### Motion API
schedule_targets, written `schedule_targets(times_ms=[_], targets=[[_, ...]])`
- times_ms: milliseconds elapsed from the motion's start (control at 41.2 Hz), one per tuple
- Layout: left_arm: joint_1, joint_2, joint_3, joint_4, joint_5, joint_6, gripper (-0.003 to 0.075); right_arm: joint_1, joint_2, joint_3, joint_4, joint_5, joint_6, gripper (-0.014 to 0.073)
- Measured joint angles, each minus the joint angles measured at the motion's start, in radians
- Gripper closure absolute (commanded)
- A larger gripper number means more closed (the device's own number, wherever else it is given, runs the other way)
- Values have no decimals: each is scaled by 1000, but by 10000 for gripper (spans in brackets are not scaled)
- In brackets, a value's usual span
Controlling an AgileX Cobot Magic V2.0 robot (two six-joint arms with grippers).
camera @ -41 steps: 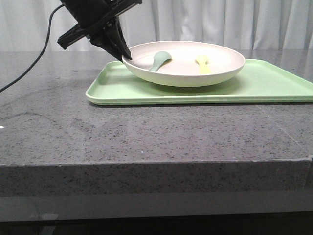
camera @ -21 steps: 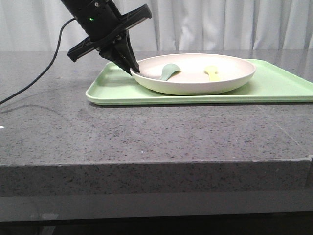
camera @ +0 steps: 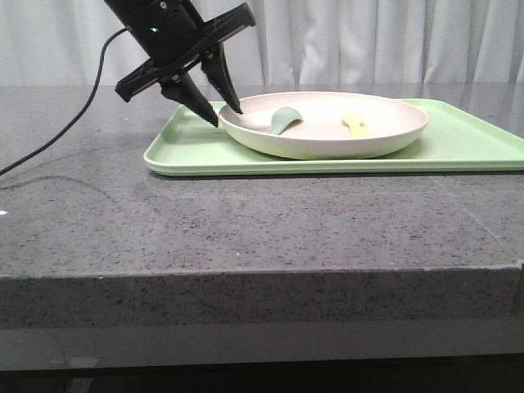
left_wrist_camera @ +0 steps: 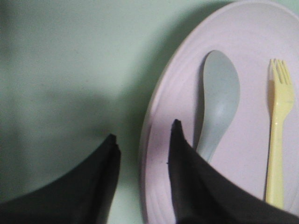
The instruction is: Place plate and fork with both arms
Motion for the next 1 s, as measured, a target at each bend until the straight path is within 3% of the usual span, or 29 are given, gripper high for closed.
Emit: schedule_targets(times_ms=[73,316,437,728,996], targets=[[0,0,0,0,-2,0,225,0,0,0,0,0,0,41],[0,0,-70,0,52,21,230,0,0,0,0,0,0,41],[0,0,-120,0,97,64,332,0,0,0,0,0,0,41],[0,0,-158,2,147,94,729,0,0,0,0,0,0,41],[0,0,-158,6,174,114,738,0,0,0,0,0,0,41]])
